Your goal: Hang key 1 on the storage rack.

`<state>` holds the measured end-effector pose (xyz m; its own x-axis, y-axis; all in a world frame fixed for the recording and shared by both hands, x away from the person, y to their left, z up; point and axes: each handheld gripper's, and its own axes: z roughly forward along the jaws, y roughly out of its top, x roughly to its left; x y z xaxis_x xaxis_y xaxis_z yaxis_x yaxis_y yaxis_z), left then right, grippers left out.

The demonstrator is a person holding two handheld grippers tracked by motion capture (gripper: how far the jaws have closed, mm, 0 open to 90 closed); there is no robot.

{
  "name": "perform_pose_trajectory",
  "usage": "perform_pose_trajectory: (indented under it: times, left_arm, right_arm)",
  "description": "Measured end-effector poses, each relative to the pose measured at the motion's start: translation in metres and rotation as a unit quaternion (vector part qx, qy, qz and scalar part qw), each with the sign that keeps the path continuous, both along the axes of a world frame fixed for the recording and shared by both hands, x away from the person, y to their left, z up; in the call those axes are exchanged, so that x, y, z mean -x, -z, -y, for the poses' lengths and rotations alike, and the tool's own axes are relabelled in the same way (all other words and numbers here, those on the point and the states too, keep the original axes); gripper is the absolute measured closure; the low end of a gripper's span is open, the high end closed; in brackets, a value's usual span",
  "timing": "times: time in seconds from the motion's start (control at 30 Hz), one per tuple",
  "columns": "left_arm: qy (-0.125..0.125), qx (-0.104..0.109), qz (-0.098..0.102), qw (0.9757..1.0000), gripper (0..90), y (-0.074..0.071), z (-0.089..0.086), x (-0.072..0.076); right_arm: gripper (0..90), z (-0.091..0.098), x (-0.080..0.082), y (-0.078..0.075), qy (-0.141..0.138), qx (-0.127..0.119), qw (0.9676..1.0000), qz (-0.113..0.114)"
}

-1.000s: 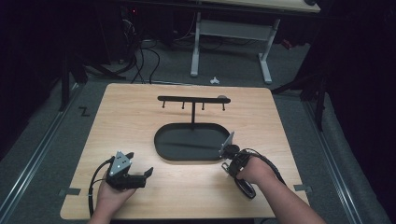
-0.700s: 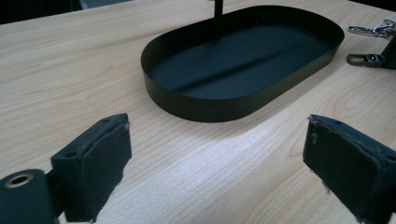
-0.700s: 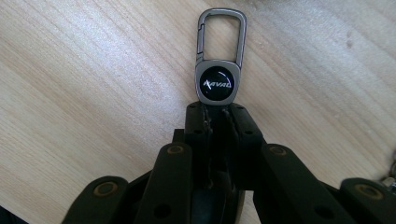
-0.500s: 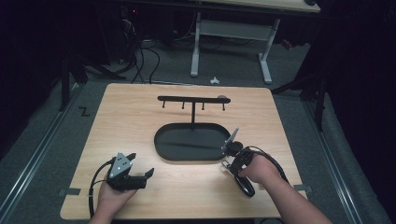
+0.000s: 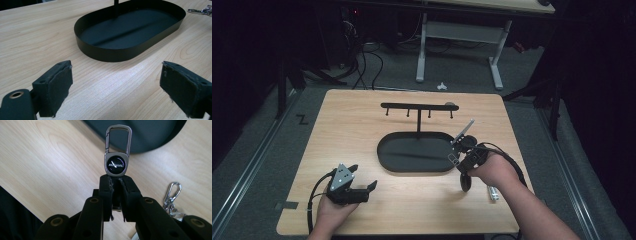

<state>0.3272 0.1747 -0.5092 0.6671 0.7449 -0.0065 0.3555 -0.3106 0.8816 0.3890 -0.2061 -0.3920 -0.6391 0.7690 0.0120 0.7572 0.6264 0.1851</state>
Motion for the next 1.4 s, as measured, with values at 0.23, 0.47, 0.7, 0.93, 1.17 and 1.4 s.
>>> perform_pose_trajectory:
  times: [0.23, 0.47, 0.7, 0.93, 1.17, 1.4]
  left_arm:
    - [-0.002, 0.000, 0.003, 1.0000, 12.2, 0.000, -0.001, 0.000]
    - [0.000, -0.005, 0.002, 1.0000, 12.2, 0.000, -0.001, 0.000]
    - [-0.004, -0.006, 0.004, 1.0000, 12.2, 0.000, -0.004, 0.004]
    - [-0.006, -0.001, 0.005, 1.0000, 12.3, -0.001, -0.009, 0.003]
    - [-0.001, -0.004, 0.006, 1.0000, 12.3, -0.001, -0.007, 0.004]
    - [-0.001, -0.004, 0.006, 1.0000, 12.3, -0.001, -0.008, 0.003]
  right_arm:
    - [80.8, -0.011, -0.010, -0.017, 0.003, -0.012, 0.9998, 0.013]
    - [80.9, -0.022, -0.023, -0.030, 0.000, -0.020, 0.9994, 0.029]
    - [80.9, -0.033, -0.034, -0.041, 0.001, -0.023, 0.9993, 0.030]
    - [80.8, -0.043, -0.048, -0.050, -0.001, -0.017, 0.9990, 0.040]
    - [80.9, -0.052, -0.058, -0.062, -0.001, -0.016, 0.9986, 0.051]
    - [80.8, -0.059, -0.062, -0.072, 0.005, -0.018, 0.9981, 0.059]
